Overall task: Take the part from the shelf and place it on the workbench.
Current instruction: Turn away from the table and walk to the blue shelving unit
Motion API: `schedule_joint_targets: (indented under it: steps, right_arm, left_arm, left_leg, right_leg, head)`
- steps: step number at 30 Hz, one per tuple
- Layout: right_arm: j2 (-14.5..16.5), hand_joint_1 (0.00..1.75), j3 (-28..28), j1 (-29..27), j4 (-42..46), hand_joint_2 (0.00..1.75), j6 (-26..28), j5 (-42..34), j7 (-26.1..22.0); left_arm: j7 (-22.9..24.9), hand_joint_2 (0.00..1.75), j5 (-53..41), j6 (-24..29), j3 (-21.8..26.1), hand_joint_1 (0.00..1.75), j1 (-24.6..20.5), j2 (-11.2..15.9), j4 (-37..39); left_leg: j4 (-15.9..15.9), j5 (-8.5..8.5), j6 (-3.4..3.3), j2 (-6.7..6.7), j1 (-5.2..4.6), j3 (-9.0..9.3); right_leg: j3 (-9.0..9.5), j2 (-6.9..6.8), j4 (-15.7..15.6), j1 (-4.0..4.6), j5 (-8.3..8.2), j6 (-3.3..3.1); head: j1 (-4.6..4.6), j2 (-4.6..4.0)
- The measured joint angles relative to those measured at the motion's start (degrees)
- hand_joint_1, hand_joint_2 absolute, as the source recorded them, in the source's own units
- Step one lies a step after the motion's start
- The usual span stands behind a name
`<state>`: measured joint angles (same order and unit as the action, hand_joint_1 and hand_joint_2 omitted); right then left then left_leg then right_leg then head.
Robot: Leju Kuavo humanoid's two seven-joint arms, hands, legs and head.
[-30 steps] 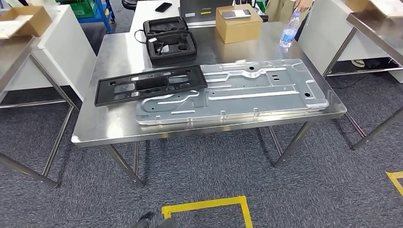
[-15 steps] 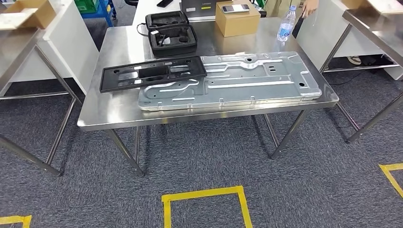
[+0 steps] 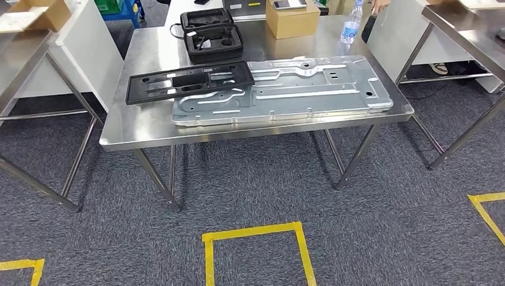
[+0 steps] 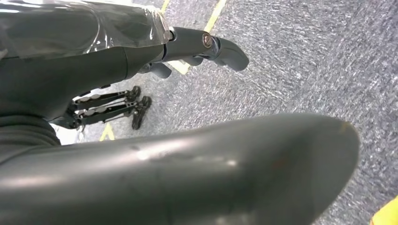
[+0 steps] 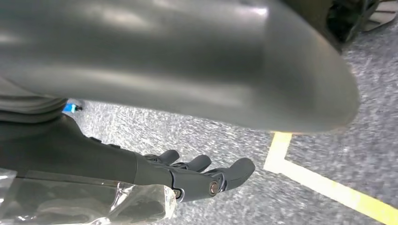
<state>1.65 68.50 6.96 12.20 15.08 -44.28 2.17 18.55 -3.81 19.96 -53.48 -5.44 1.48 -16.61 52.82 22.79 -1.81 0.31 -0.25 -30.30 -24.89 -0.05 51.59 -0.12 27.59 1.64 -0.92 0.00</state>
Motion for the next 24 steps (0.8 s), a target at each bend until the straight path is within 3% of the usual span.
schedule_joint_targets:
  steps: [2, 4, 5, 6, 7, 8, 10, 12, 15, 16, 18, 20, 21, 22, 23, 24]
  right_arm:
    - [0.06, 0.0, 0.0, -0.05, 0.0, 0.0, 0.05, -0.07, -0.02]
    - [0.08, 0.0, 0.0, -0.06, 0.0, 0.0, 0.11, -0.11, -0.05]
    - [0.08, 0.0, 0.0, -0.08, 0.0, 0.0, 0.11, -0.12, -0.07]
    - [0.08, 0.0, 0.0, -0.11, 0.0, 0.0, 0.11, -0.13, -0.1]
    - [0.08, 0.0, 0.0, -0.14, 0.0, 0.0, 0.11, -0.14, -0.13]
    - [0.08, 0.0, 0.0, -0.16, 0.0, 0.0, 0.11, -0.15, -0.16]
    - [0.08, 0.0, 0.0, -0.16, 0.0, 0.0, 0.08, -0.22, -0.19]
    - [0.08, 0.0, 0.0, -0.11, 0.0, 0.0, 0.0, -0.28, -0.12]
    - [0.03, 0.0, 0.0, -0.11, 0.0, 0.0, -0.08, -0.35, 0.1]
    - [-0.01, 0.0, 0.0, -0.13, 0.0, 0.0, -0.08, -0.39, 0.26]
    - [-0.11, 0.0, 0.0, -0.17, 0.0, 0.0, -0.09, -0.48, 0.63]
    - [-0.16, 0.0, 0.0, -0.19, 0.0, 0.0, -0.1, -0.57, 0.92]
    - [-0.2, 0.0, 0.0, -0.22, 0.0, 0.0, -0.1, -0.6, 0.98]
    - [-0.22, 0.0, 0.0, -0.26, 0.0, 0.0, -0.1, -0.62, 1.04]
    - [-0.24, 0.0, 0.0, -0.28, 0.0, 0.0, -0.09, -0.63, 1.05]
    - [-0.27, 0.0, 0.0, -0.27, 0.0, 0.0, -0.09, -0.63, 1.04]
  left_arm:
    - [-0.32, 0.0, -0.08, 0.25, -0.01, 0.0, 0.13, 0.03, 0.1]
    - [-0.53, 0.0, -0.13, 0.48, -0.01, 0.0, 0.21, 0.03, 0.15]
    - [-0.59, 0.0, -0.14, 0.55, -0.01, 0.0, 0.25, 0.03, 0.18]
    - [-0.66, 0.0, -0.14, 0.6, -0.01, 0.0, 0.31, 0.03, 0.22]
    - [-0.71, 0.0, -0.15, 0.62, -0.01, 0.0, 0.39, 0.03, 0.25]
    - [-0.76, 0.0, -0.2, 0.63, -0.01, 0.0, 0.45, 0.03, 0.28]
    - [-0.84, 0.0, -0.44, 0.63, -0.01, 0.0, 0.42, 0.03, 0.32]
    - [-0.87, 0.0, -0.69, 0.63, -0.01, 0.0, 0.27, 0.03, 0.37]
    - [-0.86, 0.0, -0.76, 0.62, -0.01, 0.0, 0.38, -0.03, 0.44]
    - [-0.85, 0.0, -0.75, 0.6, -0.01, 0.0, 0.43, -0.08, 0.45]
    - [-0.8, 0.0, -0.7, 0.49, -0.01, 0.0, 0.46, -0.18, 0.47]
    - [-0.59, 0.0, -0.52, 0.27, -0.01, 0.0, 0.49, -0.18, 0.48]
    - [-0.45, 0.0, -0.42, 0.12, -0.01, 0.0, 0.54, -0.2, 0.49]
    - [-0.31, 0.0, -0.28, -0.06, -0.01, 0.0, 0.58, -0.23, 0.49]
    - [-0.21, 0.0, -0.17, -0.21, -0.01, 0.0, 0.62, -0.27, 0.5]
    - [-0.15, 0.0, -0.13, -0.32, -0.01, 0.0, 0.64, -0.31, 0.5]
  left_leg:
    - [3.1, 2.56, 0.6, -0.05, 0.1, -1.51]
    - [10.79, 7.61, 1.08, -0.06, 0.36, -4.42]
    - [14.95, 9.55, 1.24, -0.06, 0.42, -5.79]
    - [17.72, 10.39, 1.33, -0.06, 0.44, -6.46]
    - [18.25, 9.99, 1.34, -0.06, 0.44, -6.08]
    - [16.27, 8.63, 1.28, -0.06, 0.44, -4.53]
    - [7.18, 5.45, 0.92, -0.07, 0.39, 1.08]
    - [0.14, 4.11, 0.33, -0.15, 0.21, 4.93]
    - [-1.21, 3.71, -0.59, -0.16, 0.25, 4.78]
    - [-1.24, 3.37, -1.0, -0.12, 0.38, 4.46]
    - [-1.34, 2.54, -1.83, -0.01, 0.59, 3.64]
    - [-1.27, 1.82, -2.08, 0.03, 0.52, 2.61]
    - [-1.23, 1.48, -2.04, 0.03, 0.49, 2.12]
    - [-1.16, 1.18, -1.96, 0.03, 0.48, 1.69]
    - [-1.08, 0.94, -1.85, 0.02, 0.49, 1.35]
    - [-0.99, 0.73, -1.71, 0.0, 0.5, 1.1]
  right_leg:
    - [-0.72, -0.13, -0.22, -0.26, -0.51, -0.94]
    - [-1.66, -0.25, -0.17, -0.08, -1.24, -1.61]
    - [-2.14, -0.29, -0.15, 0.06, -1.61, -1.75]
    - [-2.61, -0.31, -0.11, 0.18, -1.97, -1.81]
    - [-3.03, -0.32, -0.05, 0.27, -2.3, -1.8]
    - [-3.4, -0.32, 0.03, 0.33, -2.57, -1.76]
    - [-4.0, -0.3, 0.32, 0.48, -2.97, -1.54]
    - [-4.5, -0.31, 0.63, 0.73, -3.37, -1.11]
    - [-5.15, -0.27, 1.0, 0.85, -3.89, -0.36]
    - [-5.6, -0.19, 1.73, 0.78, -3.22, -0.04]
    - [-7.75, -0.04, 6.61, 0.49, 0.52, 0.68]
    - [-10.93, -0.02, 14.93, 0.16, 5.32, 1.28]
    - [-11.87, -0.02, 17.99, 0.05, 6.59, 1.45]
    - [-11.66, -0.02, 18.79, -0.01, 6.65, 1.52]
    - [-10.21, -0.02, 17.08, -0.05, 5.62, 1.52]
    - [-7.62, -0.02, 13.13, -0.07, 3.8, 1.44]
  head:
    - [0.08, 0.0]
    - [0.17, 0.0]
    - [0.18, 0.0]
    - [0.18, 0.0]
    - [0.19, 0.0]
    - [0.19, 0.0]
    - [0.2, 0.0]
    - [0.18, 0.0]
    - [0.16, 0.0]
    - [0.13, 0.0]
    - [0.01, 0.0]
    - [-0.07, 0.0]
    - [-0.07, 0.0]
    - [-0.07, 0.0]
    - [-0.08, 0.0]
    - [-0.08, 0.0]
